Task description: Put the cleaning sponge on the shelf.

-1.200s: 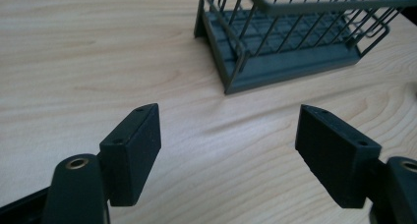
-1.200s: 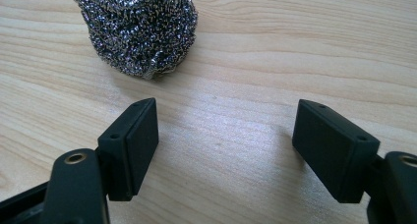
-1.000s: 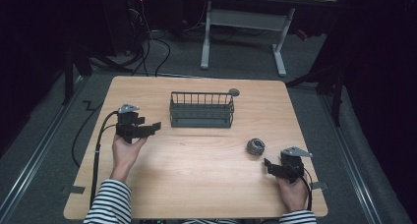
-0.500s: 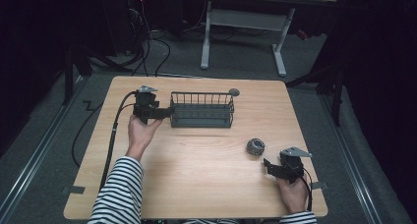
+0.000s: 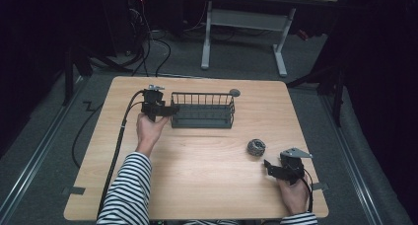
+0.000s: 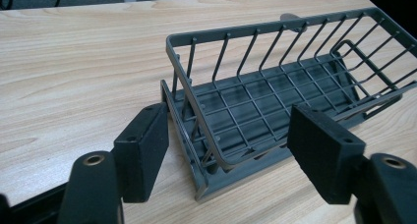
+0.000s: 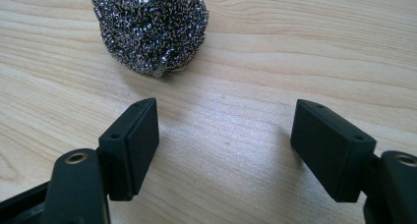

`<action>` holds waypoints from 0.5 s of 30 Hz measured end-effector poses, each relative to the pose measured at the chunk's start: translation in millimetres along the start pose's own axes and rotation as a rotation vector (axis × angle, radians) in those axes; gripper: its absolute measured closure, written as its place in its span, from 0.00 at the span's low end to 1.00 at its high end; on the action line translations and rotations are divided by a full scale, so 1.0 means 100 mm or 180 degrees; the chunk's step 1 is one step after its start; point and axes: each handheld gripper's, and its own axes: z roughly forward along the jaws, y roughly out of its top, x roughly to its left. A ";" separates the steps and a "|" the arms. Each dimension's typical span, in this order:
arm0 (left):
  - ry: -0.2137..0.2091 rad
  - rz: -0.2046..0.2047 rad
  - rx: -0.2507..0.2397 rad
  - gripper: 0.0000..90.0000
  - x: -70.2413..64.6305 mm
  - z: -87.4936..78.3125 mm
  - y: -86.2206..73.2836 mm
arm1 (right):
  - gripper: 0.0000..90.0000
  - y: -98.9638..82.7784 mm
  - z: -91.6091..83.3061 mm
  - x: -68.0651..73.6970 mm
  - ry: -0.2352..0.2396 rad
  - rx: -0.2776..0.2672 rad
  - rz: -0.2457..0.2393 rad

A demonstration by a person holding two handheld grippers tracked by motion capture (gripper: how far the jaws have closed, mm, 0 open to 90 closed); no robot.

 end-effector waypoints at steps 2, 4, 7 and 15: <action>0.0002 0.0013 0.0013 0.38 -0.01 0.02 -0.01 | 0.30 0.00 0.00 0.00 0.0001 0.0000 -0.0001; 0.0009 -0.0001 0.0009 0.40 0.00 0.04 -0.01 | 0.30 0.00 0.00 0.00 0.0001 -0.0001 0.0002; 0.0027 -0.0035 -0.0010 0.43 0.00 0.06 -0.01 | 0.30 0.00 0.00 0.00 0.0002 -0.0001 0.0000; 0.0002 -0.0069 -0.0018 0.55 0.00 0.10 -0.01 | 0.30 0.00 0.00 0.00 0.0007 -0.0002 -0.0013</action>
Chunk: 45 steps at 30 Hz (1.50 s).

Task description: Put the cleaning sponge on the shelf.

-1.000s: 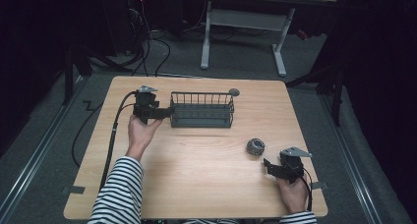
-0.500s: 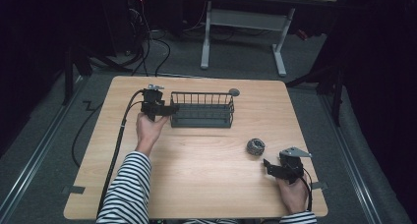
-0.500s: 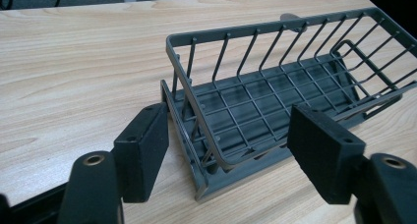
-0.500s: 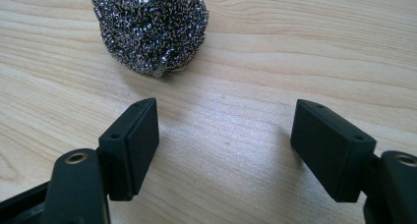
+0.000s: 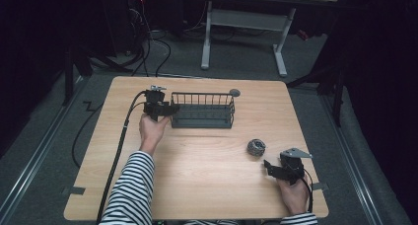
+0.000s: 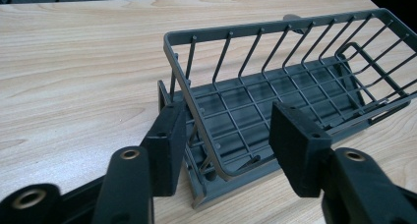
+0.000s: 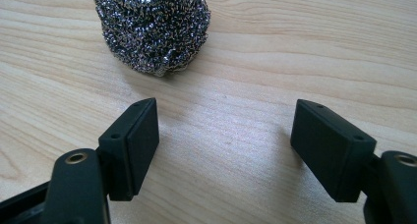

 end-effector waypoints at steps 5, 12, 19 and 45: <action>-0.0012 -0.0025 0.0008 0.62 0.01 0.02 0.00 | 0.30 0.00 0.00 0.00 0.0004 -0.0001 -0.0008; 0.0024 0.0001 0.0044 0.69 0.02 0.02 -0.01 | 0.30 0.00 0.00 0.00 0.0006 0.0001 -0.0010; 0.0085 0.0128 0.0107 0.73 -0.04 0.03 -0.04 | 0.30 0.00 0.00 0.00 0.0006 0.0000 -0.0010; -0.0038 0.0264 0.0061 0.76 -0.25 -0.16 -0.27 | 0.29 0.00 0.00 0.01 0.0006 0.0002 -0.0006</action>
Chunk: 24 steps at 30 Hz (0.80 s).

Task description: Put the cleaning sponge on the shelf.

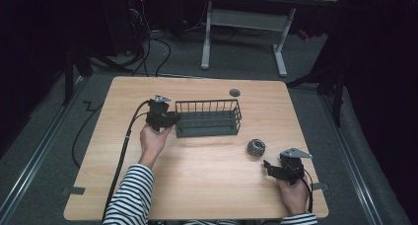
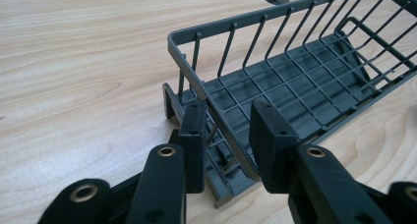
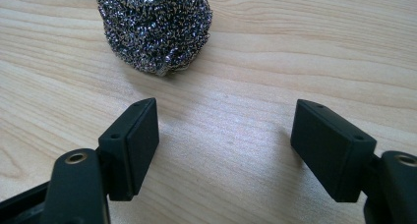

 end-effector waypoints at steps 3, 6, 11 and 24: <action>-0.0011 -0.0017 -0.0027 0.76 -0.01 -0.03 -0.04 | 0.29 0.00 0.00 0.00 0.0000 0.0000 0.0001; -0.0024 -0.0042 -0.0053 0.75 -0.03 -0.12 -0.13 | 0.29 0.00 0.00 0.00 0.0000 -0.0001 0.0002; -0.0027 -0.0060 -0.0075 0.75 -0.05 -0.22 -0.23 | 0.29 0.00 0.00 0.00 0.0000 -0.0001 0.0003; -0.0071 -0.0055 -0.0185 0.75 -0.15 -0.38 -0.43 | 0.29 0.00 0.00 0.00 0.0001 0.0000 0.0003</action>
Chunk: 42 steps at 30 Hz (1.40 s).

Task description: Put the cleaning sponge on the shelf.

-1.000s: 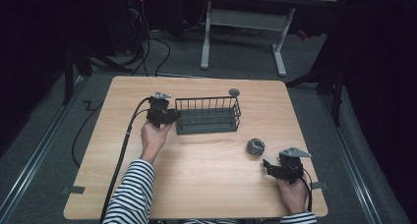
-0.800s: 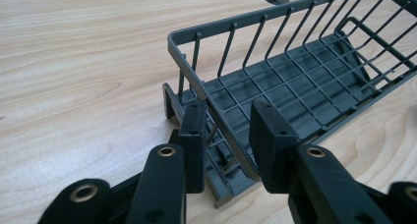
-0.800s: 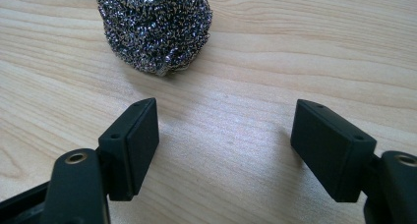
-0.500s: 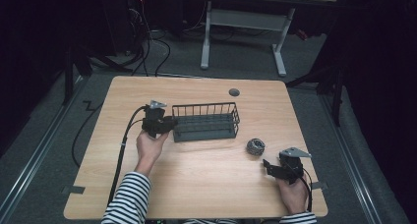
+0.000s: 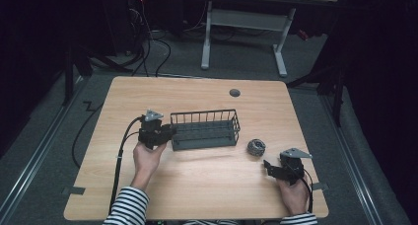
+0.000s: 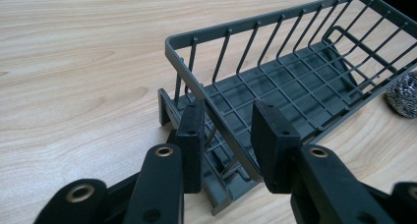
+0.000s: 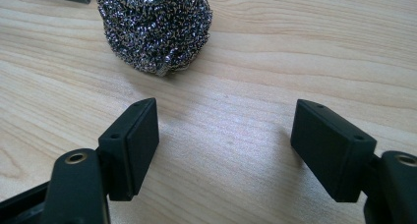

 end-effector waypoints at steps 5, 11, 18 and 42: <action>-0.0031 0.0006 -0.0006 0.74 -0.04 -0.05 -0.05 | 0.29 0.00 0.00 0.00 0.0000 0.0000 -0.0001; -0.0031 0.0036 -0.0015 0.74 -0.11 -0.09 -0.10 | 0.29 0.00 0.00 0.00 0.0000 0.0000 0.0000; 0.0065 0.0092 -0.0026 0.66 -0.13 -0.11 -0.12 | 0.29 0.00 0.00 0.00 0.0000 0.0000 0.0000; 0.0139 -0.0029 -0.0264 0.39 0.28 -0.58 -0.45 | 0.29 0.00 0.00 0.00 0.0000 0.0002 0.0006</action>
